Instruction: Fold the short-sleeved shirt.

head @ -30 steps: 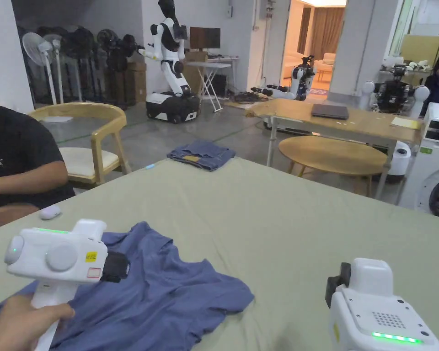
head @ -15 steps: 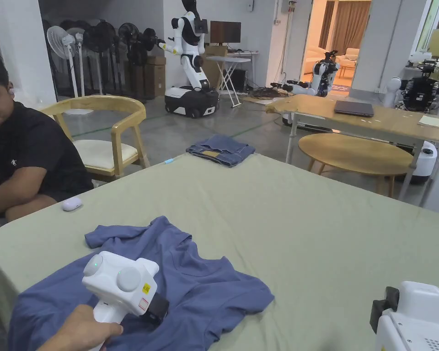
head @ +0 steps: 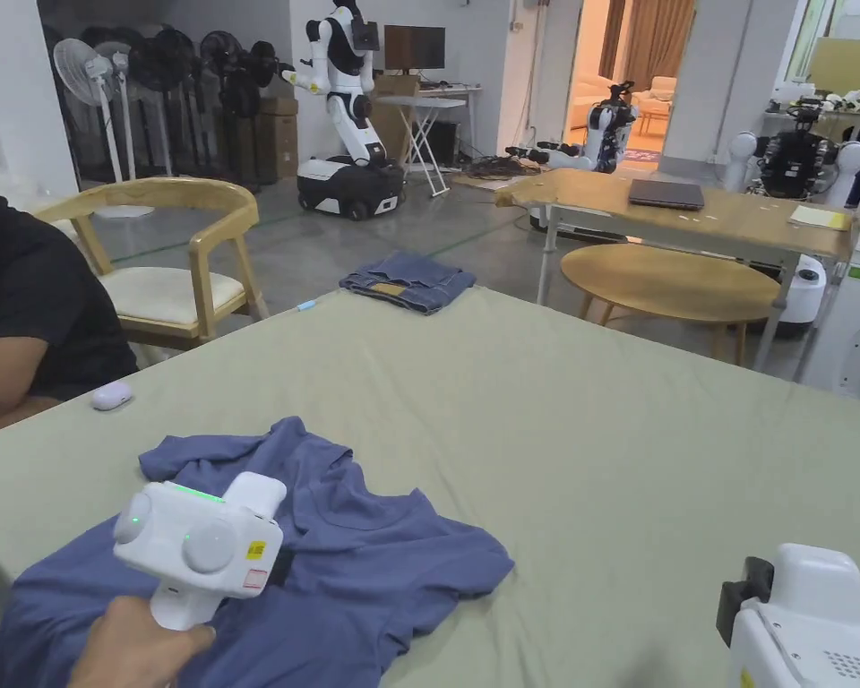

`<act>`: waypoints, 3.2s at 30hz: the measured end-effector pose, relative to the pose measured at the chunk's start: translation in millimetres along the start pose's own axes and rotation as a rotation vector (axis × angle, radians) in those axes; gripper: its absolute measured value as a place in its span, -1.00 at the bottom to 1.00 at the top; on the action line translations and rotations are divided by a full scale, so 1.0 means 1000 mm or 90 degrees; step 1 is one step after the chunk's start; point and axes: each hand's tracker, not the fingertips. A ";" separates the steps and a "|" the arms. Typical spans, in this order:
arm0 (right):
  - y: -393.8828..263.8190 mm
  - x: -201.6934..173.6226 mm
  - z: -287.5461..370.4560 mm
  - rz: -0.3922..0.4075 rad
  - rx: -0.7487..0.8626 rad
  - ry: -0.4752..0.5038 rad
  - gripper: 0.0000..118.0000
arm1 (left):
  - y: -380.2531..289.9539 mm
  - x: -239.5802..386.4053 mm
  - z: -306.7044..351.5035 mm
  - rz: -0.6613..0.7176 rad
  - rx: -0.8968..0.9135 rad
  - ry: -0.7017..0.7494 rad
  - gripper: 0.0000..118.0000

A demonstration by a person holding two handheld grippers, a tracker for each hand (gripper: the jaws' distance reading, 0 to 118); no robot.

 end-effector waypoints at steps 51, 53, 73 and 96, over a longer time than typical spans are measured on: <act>-0.017 0.269 0.178 -0.089 0.061 -0.329 -1.00 | 0.067 0.549 0.086 -0.335 0.124 -0.561 -0.93; -0.019 0.268 0.177 -0.094 0.056 -0.326 -1.00 | 0.065 0.544 0.083 -0.330 0.116 -0.558 -0.88; 0.014 0.186 0.146 -0.055 0.095 -0.205 -1.00 | 0.021 0.375 0.101 -0.157 0.280 -0.317 -1.00; -0.022 0.228 0.093 -0.071 -0.024 -0.223 -1.00 | 0.173 0.376 -0.160 -0.096 -0.124 -0.257 0.20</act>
